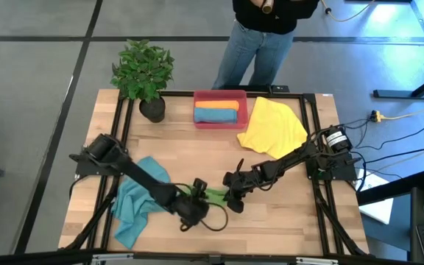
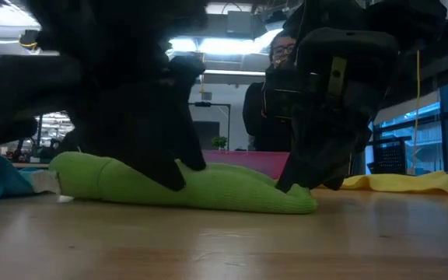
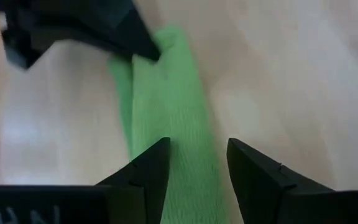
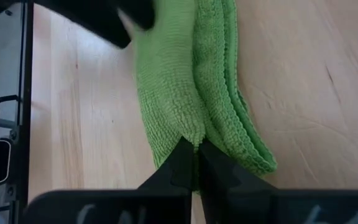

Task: Roll microfiber towels into tight, uniform cylinder then place into a basket
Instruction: Roll the green towel

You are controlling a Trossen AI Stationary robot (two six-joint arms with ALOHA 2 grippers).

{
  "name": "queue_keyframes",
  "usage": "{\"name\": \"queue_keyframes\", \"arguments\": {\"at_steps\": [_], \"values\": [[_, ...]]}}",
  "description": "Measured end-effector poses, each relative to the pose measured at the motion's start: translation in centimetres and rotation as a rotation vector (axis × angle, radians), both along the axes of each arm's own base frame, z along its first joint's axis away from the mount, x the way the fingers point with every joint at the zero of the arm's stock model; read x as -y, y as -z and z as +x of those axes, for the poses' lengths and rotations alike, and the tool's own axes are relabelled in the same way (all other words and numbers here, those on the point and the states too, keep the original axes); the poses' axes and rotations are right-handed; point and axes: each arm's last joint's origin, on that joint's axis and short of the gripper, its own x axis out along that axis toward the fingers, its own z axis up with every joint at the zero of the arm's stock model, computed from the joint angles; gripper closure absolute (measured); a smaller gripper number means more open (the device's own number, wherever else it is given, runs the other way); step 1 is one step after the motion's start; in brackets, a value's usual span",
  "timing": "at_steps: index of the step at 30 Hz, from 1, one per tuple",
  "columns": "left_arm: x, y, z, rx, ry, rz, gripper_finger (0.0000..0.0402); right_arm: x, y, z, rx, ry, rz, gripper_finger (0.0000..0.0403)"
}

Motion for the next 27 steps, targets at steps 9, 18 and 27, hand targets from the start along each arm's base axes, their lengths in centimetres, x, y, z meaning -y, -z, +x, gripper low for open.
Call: {"name": "queue_keyframes", "arguments": {"at_steps": [9,18,27], "values": [[0.4,-1.6,0.8,-0.079,-0.112,-0.003,0.0199,0.0,0.0,0.0,0.004,-0.014,-0.007,0.0389],[0.6,-1.2,0.3,-0.093,-0.128,-0.009,0.0165,0.0,0.0,0.0,0.005,-0.017,-0.006,0.0389],[0.2,0.9,0.8,-0.137,-0.163,0.024,0.0165,0.0,0.0,0.0,0.004,-0.018,-0.003,0.0389]]}}
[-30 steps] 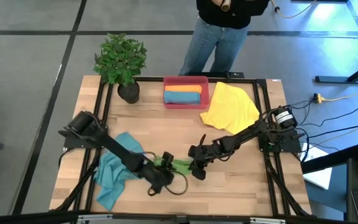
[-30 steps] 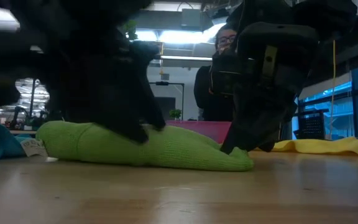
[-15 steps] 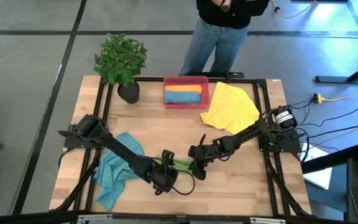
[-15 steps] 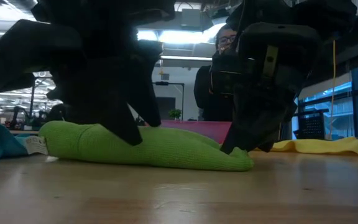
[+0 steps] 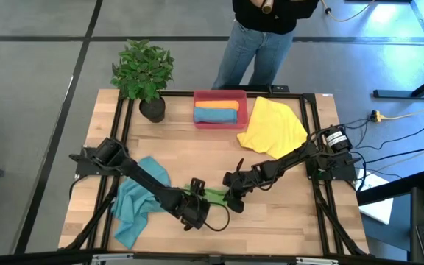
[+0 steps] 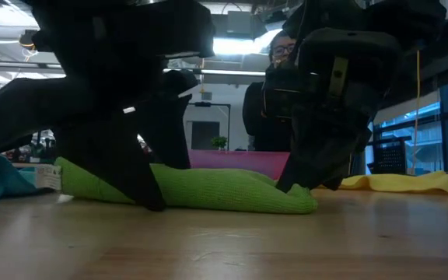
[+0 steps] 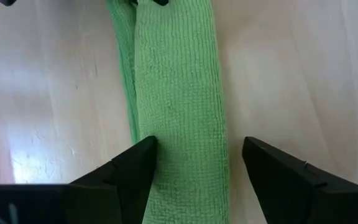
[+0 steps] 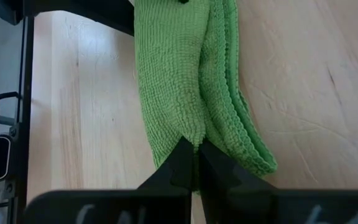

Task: Roll microfiber towels into tight, uniform cylinder then place into a basket
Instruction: Roll the green towel

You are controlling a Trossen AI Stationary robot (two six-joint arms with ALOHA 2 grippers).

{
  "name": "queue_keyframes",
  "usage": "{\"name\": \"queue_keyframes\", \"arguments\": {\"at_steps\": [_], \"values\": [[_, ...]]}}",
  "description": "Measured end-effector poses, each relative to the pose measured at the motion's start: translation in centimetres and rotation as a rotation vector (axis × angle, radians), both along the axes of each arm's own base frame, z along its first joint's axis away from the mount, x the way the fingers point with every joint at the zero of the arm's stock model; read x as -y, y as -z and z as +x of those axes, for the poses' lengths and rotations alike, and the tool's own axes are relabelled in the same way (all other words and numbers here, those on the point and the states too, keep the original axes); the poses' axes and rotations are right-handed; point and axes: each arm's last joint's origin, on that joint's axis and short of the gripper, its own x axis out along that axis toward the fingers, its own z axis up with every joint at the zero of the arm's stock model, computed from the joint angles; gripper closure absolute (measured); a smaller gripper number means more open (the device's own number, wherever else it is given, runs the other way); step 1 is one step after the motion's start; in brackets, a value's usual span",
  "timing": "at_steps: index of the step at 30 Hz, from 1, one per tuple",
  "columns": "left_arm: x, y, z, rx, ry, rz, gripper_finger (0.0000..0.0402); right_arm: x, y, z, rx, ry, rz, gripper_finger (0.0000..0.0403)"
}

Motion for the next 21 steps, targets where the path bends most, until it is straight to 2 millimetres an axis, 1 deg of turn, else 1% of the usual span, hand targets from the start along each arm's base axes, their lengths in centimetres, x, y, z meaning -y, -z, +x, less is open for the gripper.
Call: {"name": "queue_keyframes", "arguments": {"at_steps": [4,7,10,14,17,21], "values": [[-0.5,0.3,0.3,-0.004,-0.020,0.007,0.0172,0.0,0.0,0.0,-0.002,-0.007,0.006,0.0389],[-1.1,0.4,0.5,-0.008,-0.038,0.006,0.0189,0.0,0.0,0.0,0.006,-0.023,-0.001,0.0389],[-1.6,0.4,0.7,-0.019,-0.050,0.001,0.0220,0.0,-0.6,0.0,0.055,-0.080,-0.040,0.0388],[-2.1,0.5,0.9,-0.024,-0.078,-0.020,0.0277,-0.1,-2.2,-0.4,0.117,-0.129,-0.147,0.0383],[-2.1,0.7,0.9,-0.023,-0.077,-0.004,0.0324,-0.1,-3.6,-1.0,0.142,-0.144,-0.241,0.0362],[-2.5,0.7,0.8,-0.030,-0.087,0.025,0.0382,-0.2,-4.7,-2.0,0.109,-0.190,-0.297,0.0304]]}}
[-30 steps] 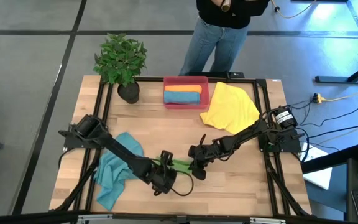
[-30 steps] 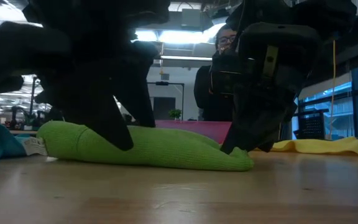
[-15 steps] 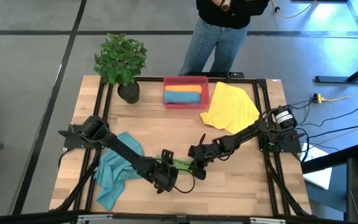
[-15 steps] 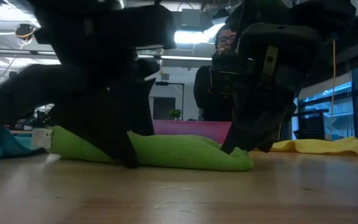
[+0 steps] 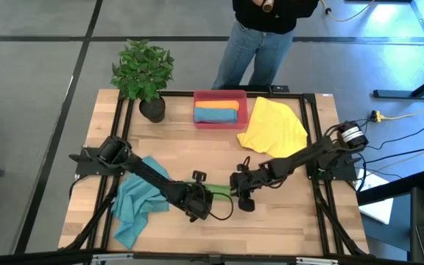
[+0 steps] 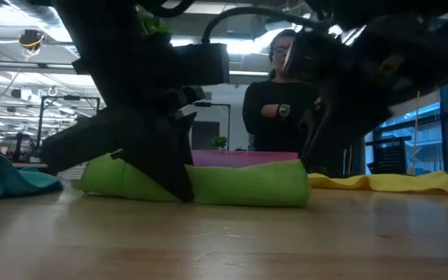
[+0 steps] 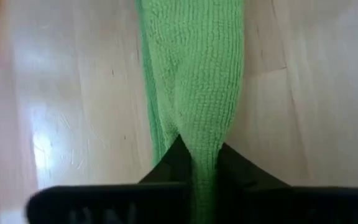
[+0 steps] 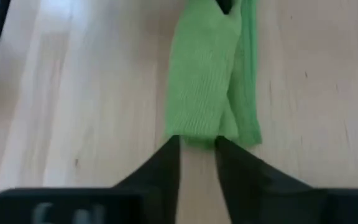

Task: Roll microfiber towels into tight, uniform cylinder then place into a basket
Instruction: Roll the green towel

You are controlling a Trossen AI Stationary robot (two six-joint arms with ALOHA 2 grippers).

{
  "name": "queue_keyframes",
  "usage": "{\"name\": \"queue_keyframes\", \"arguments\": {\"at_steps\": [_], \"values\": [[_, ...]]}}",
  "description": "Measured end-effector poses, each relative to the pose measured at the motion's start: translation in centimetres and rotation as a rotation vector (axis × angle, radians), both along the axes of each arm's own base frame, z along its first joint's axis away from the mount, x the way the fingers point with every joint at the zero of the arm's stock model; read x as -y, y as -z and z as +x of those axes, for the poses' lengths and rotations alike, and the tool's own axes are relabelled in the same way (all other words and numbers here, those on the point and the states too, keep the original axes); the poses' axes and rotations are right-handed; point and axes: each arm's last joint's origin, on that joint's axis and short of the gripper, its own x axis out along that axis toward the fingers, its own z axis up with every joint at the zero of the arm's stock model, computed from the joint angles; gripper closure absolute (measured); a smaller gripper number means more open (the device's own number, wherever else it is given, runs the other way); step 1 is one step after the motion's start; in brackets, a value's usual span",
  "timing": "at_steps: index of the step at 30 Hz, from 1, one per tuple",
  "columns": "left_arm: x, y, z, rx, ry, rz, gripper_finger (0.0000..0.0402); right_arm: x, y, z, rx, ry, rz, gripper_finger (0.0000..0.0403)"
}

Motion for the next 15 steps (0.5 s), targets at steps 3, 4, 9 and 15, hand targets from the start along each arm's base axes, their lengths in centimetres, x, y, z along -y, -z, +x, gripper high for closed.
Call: {"name": "queue_keyframes", "arguments": {"at_steps": [3,4,9,15], "values": [[-0.1,0.0,0.0,-0.002,-0.002,-0.004,0.0392,-0.3,-1.2,-0.4,0.030,-0.022,-0.011,0.0250],[-0.2,0.0,0.1,-0.005,-0.002,-0.012,0.0392,-0.5,-1.6,-0.5,0.049,-0.025,-0.016,0.0233],[-0.9,0.0,0.4,-0.024,-0.024,-0.076,0.0397,-2.7,-2.6,-0.9,0.191,-0.089,-0.161,0.0169],[-1.4,0.0,0.7,-0.031,-0.040,-0.123,0.0398,-5.4,0.0,-0.9,0.258,-0.136,-0.394,0.0137]]}}
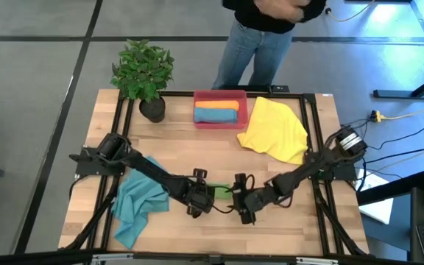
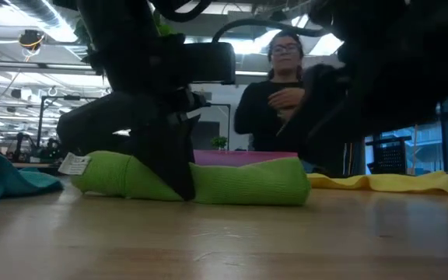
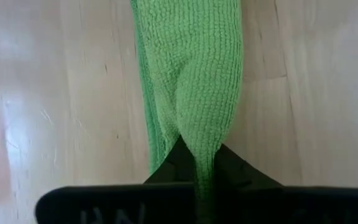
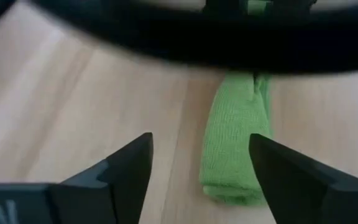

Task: Roll microfiber towels into tight, uniform cylinder then place into a basket
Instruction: Roll the green towel

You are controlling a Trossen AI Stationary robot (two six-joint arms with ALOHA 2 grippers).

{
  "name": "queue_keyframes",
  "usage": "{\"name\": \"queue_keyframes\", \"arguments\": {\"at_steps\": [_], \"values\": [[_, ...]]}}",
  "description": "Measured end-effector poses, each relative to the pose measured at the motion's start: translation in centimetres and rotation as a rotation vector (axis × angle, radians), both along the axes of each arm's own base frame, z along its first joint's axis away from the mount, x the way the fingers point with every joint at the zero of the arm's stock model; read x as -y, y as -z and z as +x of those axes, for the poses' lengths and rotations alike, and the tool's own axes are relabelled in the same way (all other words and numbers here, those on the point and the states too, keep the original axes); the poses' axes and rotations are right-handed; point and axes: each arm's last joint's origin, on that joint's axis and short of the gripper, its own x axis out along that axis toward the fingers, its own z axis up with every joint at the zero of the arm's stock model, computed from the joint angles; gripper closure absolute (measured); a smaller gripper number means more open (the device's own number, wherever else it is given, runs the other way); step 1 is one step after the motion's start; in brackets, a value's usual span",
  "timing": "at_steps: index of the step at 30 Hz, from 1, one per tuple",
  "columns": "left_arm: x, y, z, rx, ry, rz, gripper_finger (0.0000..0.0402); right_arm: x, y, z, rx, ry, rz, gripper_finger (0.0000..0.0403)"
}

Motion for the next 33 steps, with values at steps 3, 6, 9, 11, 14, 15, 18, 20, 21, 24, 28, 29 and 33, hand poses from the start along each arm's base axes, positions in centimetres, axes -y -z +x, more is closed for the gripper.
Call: {"name": "queue_keyframes", "arguments": {"at_steps": [3,6,9,11,14,15,18,20,21,24,28,29,33], "values": [[-0.1,0.0,0.1,-0.004,-0.001,-0.015,0.0398,-0.4,1.6,0.3,0.014,0.026,-0.075,0.0130],[-0.1,0.0,0.1,-0.007,0.002,-0.025,0.0399,-0.4,2.6,0.5,0.029,0.055,-0.174,0.0128],[-0.1,-0.1,0.2,-0.004,0.007,-0.064,0.0399,-0.3,3.1,0.6,0.027,0.064,-0.220,0.0128],[0.0,-0.1,0.3,0.005,0.009,-0.085,0.0399,-0.3,3.4,0.6,0.018,0.052,-0.240,0.0128],[-0.2,-0.1,0.5,-0.004,0.010,-0.123,0.0399,-0.3,3.9,0.6,0.003,0.040,-0.260,0.0128],[-0.3,-0.1,0.6,-0.002,0.010,-0.135,0.0399,-0.3,4.2,0.5,-0.005,0.038,-0.266,0.0128],[-0.5,-0.2,0.7,-0.002,0.007,-0.147,0.0399,-0.4,4.7,0.6,-0.013,0.034,-0.283,0.0129],[-0.6,-0.2,0.7,-0.004,0.008,-0.153,0.0399,-0.4,4.9,0.6,-0.014,0.035,-0.299,0.0137],[-0.6,-0.2,0.7,-0.004,0.008,-0.153,0.0399,-0.4,5.0,0.6,-0.012,0.035,-0.314,0.0143],[-0.5,-0.2,0.8,-0.002,0.014,-0.175,0.0399,-0.7,5.0,0.4,-0.002,0.038,-0.376,0.0163],[-0.3,-0.2,0.8,-0.005,0.024,-0.206,0.0399,-1.3,4.7,0.1,0.014,0.057,-0.478,0.0169],[-0.3,-0.2,0.8,-0.006,0.023,-0.206,0.0399,-1.5,4.7,0.1,0.011,0.053,-0.483,0.0167],[-0.6,-0.2,0.9,-0.007,0.018,-0.210,0.0399,-2.6,4.2,0.2,-0.022,0.010,-0.509,0.0148]]}}
